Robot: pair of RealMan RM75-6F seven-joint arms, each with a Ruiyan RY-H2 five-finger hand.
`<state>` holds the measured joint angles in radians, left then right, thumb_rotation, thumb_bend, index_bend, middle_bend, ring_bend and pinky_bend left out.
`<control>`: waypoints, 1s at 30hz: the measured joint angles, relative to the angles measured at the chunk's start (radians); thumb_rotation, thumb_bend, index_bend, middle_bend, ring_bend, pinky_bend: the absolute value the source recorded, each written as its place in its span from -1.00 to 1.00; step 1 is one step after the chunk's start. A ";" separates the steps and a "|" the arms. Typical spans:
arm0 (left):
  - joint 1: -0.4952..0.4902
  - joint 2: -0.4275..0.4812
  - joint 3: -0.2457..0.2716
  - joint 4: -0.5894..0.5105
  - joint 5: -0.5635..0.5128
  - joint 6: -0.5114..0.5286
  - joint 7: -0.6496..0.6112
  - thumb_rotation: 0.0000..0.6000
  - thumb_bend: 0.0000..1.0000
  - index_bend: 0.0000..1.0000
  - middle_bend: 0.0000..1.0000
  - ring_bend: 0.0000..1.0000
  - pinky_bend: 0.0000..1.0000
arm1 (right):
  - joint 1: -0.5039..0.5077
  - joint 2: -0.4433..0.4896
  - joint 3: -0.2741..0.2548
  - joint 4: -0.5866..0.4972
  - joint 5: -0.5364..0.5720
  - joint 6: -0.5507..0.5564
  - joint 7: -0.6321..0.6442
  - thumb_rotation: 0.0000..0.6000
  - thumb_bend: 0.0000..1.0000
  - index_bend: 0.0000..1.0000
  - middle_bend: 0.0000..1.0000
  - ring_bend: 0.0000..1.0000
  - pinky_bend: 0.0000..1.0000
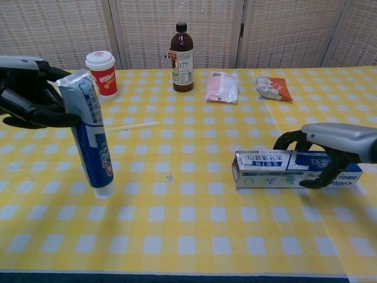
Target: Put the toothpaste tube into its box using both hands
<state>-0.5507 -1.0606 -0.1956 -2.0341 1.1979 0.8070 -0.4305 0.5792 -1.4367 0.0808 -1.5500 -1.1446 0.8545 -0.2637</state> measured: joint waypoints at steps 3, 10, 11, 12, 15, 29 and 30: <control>0.001 0.002 0.002 0.002 0.000 0.004 -0.003 1.00 0.13 1.00 1.00 1.00 1.00 | -0.003 -0.019 -0.002 0.018 -0.015 0.020 0.009 1.00 -0.35 -0.28 -0.35 -0.27 -0.35; 0.002 0.000 0.000 0.008 0.001 0.016 -0.019 1.00 0.13 1.00 1.00 1.00 1.00 | -0.008 -0.047 -0.002 0.043 -0.034 0.048 0.023 1.00 -0.35 -0.07 -0.19 -0.13 -0.18; 0.003 -0.002 -0.002 0.008 0.001 0.023 -0.023 1.00 0.13 1.00 1.00 1.00 1.00 | -0.010 -0.049 -0.001 0.046 -0.040 0.053 0.033 1.00 -0.35 -0.05 -0.18 -0.11 -0.16; 0.005 -0.004 -0.003 0.008 0.000 0.029 -0.027 1.00 0.13 1.00 1.00 1.00 1.00 | -0.011 -0.051 0.000 0.048 -0.044 0.058 0.043 1.00 -0.35 -0.03 -0.15 -0.09 -0.14; 0.007 -0.007 -0.011 0.006 -0.003 0.039 -0.044 1.00 0.13 1.00 1.00 1.00 1.00 | -0.017 -0.056 0.004 0.054 -0.062 0.070 0.088 1.00 -0.35 0.03 -0.10 -0.04 -0.10; -0.006 -0.020 -0.113 -0.028 -0.097 0.104 -0.125 1.00 0.13 1.00 1.00 1.00 1.00 | -0.054 -0.088 0.045 0.083 -0.212 0.176 0.512 1.00 -0.35 0.04 -0.08 -0.01 -0.09; -0.009 -0.017 -0.127 -0.032 -0.111 0.103 -0.133 1.00 0.13 1.00 1.00 1.00 1.00 | -0.055 -0.093 0.050 0.086 -0.223 0.187 0.543 1.00 -0.35 0.04 -0.08 -0.01 -0.09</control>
<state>-0.5598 -1.0777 -0.3222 -2.0663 1.0865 0.9105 -0.5636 0.5240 -1.5300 0.1304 -1.4643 -1.3677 1.0416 0.2788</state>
